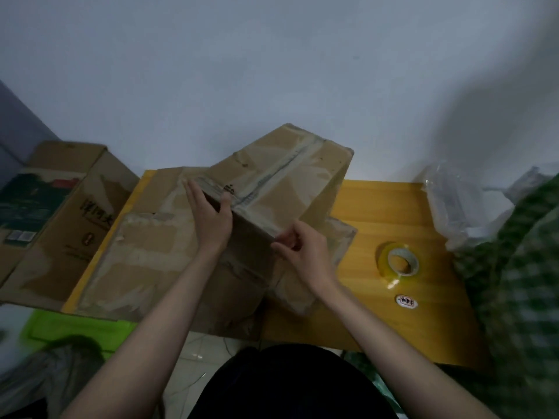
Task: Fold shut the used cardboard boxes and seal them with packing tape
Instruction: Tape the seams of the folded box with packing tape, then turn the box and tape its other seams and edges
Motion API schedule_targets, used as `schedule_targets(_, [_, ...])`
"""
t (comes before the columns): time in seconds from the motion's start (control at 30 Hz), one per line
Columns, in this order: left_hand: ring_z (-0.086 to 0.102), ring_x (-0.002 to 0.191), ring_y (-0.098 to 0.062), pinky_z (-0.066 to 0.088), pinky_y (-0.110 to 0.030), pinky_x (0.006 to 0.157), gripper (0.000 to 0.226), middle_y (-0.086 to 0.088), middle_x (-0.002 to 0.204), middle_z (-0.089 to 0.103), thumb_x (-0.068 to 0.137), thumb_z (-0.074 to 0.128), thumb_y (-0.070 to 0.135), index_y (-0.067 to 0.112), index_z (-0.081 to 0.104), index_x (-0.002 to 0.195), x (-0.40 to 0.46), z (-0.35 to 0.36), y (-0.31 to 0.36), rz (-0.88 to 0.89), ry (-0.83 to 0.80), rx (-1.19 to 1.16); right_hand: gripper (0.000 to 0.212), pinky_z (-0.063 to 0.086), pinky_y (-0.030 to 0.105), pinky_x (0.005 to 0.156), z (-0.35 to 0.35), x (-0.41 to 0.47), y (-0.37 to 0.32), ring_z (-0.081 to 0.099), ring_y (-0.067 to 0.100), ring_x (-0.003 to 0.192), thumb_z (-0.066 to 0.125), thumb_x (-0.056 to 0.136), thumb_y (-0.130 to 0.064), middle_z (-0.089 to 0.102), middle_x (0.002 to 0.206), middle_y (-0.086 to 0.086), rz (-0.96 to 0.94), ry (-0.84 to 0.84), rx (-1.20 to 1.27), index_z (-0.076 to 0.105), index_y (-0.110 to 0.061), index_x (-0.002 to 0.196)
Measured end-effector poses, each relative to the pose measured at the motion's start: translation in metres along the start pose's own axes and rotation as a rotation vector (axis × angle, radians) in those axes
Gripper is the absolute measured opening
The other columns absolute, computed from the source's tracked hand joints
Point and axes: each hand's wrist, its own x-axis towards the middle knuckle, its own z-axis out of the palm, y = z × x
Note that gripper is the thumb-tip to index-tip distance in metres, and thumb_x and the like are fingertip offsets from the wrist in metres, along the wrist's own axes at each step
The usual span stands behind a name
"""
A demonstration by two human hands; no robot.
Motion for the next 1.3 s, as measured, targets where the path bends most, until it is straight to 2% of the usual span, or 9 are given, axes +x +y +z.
schedule_targets(0.2, [-0.011, 0.154, -0.021, 0.006, -0.048, 0.126, 0.09, -0.004, 0.166, -0.022, 0.098, 0.047, 0.03, 0.015, -0.02, 0.156, -0.02, 0.019, -0.017, -0.108, 0.07, -0.032, 0.015, 0.049, 0.019, 0.062, 0.013, 0.019, 0.001, 0.064, 0.008, 0.07, 0.077, 0.088, -0.032, 0.069, 0.074, -0.006, -0.061, -0.339, -0.056, 0.069, -0.02, 0.086])
schedule_targets(0.33, [-0.01, 0.154, -0.018, 0.005, -0.045, 0.127, 0.076, 0.001, 0.165, -0.023, 0.108, 0.037, 0.025, 0.021, -0.022, 0.156, -0.041, 0.028, -0.028, -0.117, 0.091, -0.097, 0.018, 0.044, 0.025, 0.06, -0.017, 0.077, 0.022, 0.055, 0.009, 0.065, 0.065, 0.097, -0.029, 0.064, 0.073, -0.001, -0.016, 0.06, -0.111, 0.066, -0.018, 0.083])
schedule_targets(0.4, [-0.007, 0.154, -0.015, 0.003, -0.036, 0.125, 0.075, 0.004, 0.166, -0.021, 0.108, 0.034, 0.034, 0.023, -0.022, 0.156, -0.047, 0.023, -0.041, -0.124, 0.077, -0.103, 0.012, 0.051, 0.038, 0.082, -0.043, 0.123, 0.044, 0.06, 0.02, 0.092, 0.063, 0.097, -0.023, 0.065, 0.101, 0.006, 0.074, 0.245, -0.146, 0.064, -0.015, 0.106])
schedule_targets(0.53, [0.004, 0.154, -0.016, 0.011, -0.024, 0.114, 0.075, 0.004, 0.168, -0.009, 0.107, 0.035, 0.041, 0.022, -0.017, 0.158, -0.048, 0.01, -0.046, -0.225, 0.085, -0.121, 0.057, 0.034, 0.048, 0.117, -0.077, 0.187, 0.095, 0.038, 0.033, 0.14, 0.055, 0.1, -0.023, 0.039, 0.153, 0.014, 0.392, 0.158, -0.205, 0.036, -0.007, 0.151])
schedule_targets(0.73, [0.007, 0.154, -0.018, 0.014, -0.031, 0.12, 0.069, 0.004, 0.168, -0.006, 0.108, 0.032, 0.037, 0.022, -0.012, 0.159, -0.029, -0.009, -0.029, -0.249, 0.009, -0.021, 0.042, 0.047, 0.046, 0.081, -0.065, 0.183, 0.124, 0.057, 0.038, 0.108, 0.05, 0.1, -0.033, 0.058, 0.124, 0.017, 0.494, 0.228, -0.165, 0.054, -0.001, 0.127])
schedule_targets(0.9, [0.02, 0.152, -0.024, 0.023, -0.043, 0.123, 0.07, -0.003, 0.167, 0.015, 0.107, 0.032, 0.045, 0.019, -0.004, 0.161, 0.037, -0.056, -0.033, -0.15, -0.129, 0.152, 0.038, 0.049, 0.057, 0.078, -0.061, 0.117, 0.115, 0.055, 0.039, 0.092, 0.046, 0.099, -0.044, 0.056, 0.103, 0.02, 0.406, 0.345, -0.251, 0.05, -0.006, 0.105])
schedule_targets(1.03, [0.034, 0.145, -0.032, 0.035, -0.051, 0.115, 0.078, -0.011, 0.162, 0.031, 0.104, 0.032, 0.056, 0.017, -0.004, 0.16, 0.069, -0.076, -0.053, -0.1, -0.273, 0.394, 0.03, 0.04, 0.044, 0.067, -0.056, 0.062, 0.089, 0.051, 0.034, 0.085, 0.052, 0.101, -0.035, 0.052, 0.09, 0.016, 0.293, 0.314, -0.289, 0.046, -0.007, 0.092])
schedule_targets(1.17, [0.013, 0.153, -0.03, 0.017, -0.049, 0.123, 0.075, -0.008, 0.168, 0.007, 0.105, 0.031, 0.051, 0.013, -0.001, 0.161, 0.074, -0.069, -0.07, -0.009, -0.321, 0.552, 0.028, 0.034, 0.035, 0.069, -0.043, 0.014, 0.078, 0.047, 0.027, 0.086, 0.054, 0.101, -0.032, 0.049, 0.09, 0.01, 0.36, 0.258, -0.283, 0.047, -0.007, 0.091])
schedule_targets(1.3, [-0.004, 0.155, -0.029, -0.002, -0.049, 0.125, 0.069, -0.011, 0.168, -0.001, 0.106, 0.03, 0.044, 0.01, 0.006, 0.16, 0.06, -0.025, -0.036, 0.18, -0.146, 0.759, 0.025, 0.03, 0.033, 0.069, -0.044, -0.007, 0.094, 0.049, 0.026, 0.089, 0.056, 0.102, -0.032, 0.049, 0.089, 0.006, 0.412, 0.254, -0.176, 0.048, -0.01, 0.091])
